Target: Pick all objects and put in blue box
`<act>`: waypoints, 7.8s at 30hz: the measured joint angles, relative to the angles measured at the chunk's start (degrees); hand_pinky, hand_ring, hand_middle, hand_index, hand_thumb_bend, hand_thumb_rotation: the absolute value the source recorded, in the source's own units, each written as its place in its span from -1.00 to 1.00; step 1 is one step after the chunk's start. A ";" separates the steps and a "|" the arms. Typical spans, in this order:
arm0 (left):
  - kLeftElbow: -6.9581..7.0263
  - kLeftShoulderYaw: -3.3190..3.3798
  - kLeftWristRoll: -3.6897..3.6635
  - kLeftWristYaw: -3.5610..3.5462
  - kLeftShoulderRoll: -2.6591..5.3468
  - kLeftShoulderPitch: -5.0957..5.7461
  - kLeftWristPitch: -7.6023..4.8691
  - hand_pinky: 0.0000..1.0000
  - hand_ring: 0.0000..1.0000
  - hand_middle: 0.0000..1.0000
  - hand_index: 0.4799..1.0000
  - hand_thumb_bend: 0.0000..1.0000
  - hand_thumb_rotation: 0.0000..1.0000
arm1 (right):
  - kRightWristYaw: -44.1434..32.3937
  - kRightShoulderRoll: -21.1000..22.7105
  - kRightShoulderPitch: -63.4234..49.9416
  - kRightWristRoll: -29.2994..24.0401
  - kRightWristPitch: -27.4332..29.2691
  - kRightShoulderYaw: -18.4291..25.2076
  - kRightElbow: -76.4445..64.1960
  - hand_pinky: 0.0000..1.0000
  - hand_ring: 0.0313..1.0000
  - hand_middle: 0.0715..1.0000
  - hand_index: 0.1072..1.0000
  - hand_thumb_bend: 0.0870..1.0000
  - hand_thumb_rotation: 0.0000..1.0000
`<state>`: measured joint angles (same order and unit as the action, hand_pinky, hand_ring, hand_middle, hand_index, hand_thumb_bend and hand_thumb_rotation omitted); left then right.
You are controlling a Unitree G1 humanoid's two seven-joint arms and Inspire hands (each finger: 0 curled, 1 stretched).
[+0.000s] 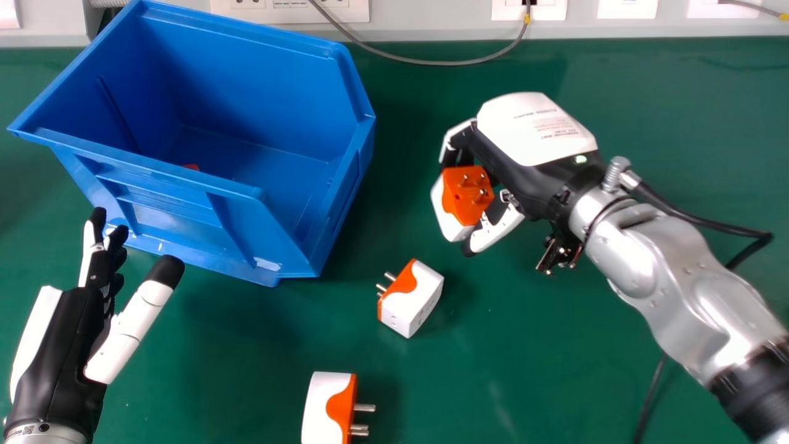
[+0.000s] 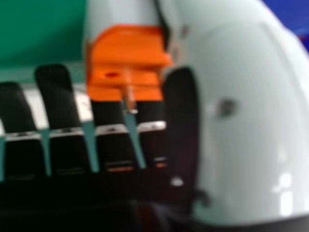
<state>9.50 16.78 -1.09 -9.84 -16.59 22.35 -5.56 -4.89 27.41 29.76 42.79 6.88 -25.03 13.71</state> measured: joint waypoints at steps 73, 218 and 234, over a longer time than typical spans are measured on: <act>6.07 0.62 -3.05 0.74 4.43 9.37 -3.58 0.99 1.00 1.00 1.00 0.63 0.64 | 18.62 -31.78 38.65 3.90 4.33 -10.00 49.41 -0.32 -0.13 -0.09 -0.23 -0.10 -1.00; 5.31 0.55 -2.78 0.05 4.24 8.65 -3.56 1.00 1.00 1.00 1.00 0.63 0.67 | 22.45 -20.73 15.56 9.08 -7.16 -10.72 7.55 0.88 1.00 1.00 1.00 -0.65 -1.00; 4.26 0.46 -1.66 -0.13 3.30 6.47 -3.42 0.99 1.00 1.00 1.00 0.65 0.66 | 14.06 -14.50 -19.73 8.18 -11.12 0.07 -34.31 0.80 0.99 1.00 1.00 0.23 -0.99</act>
<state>13.76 17.25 -2.75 -9.97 -13.29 28.83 -8.98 9.17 12.90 10.03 50.98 -4.24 -24.97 -20.60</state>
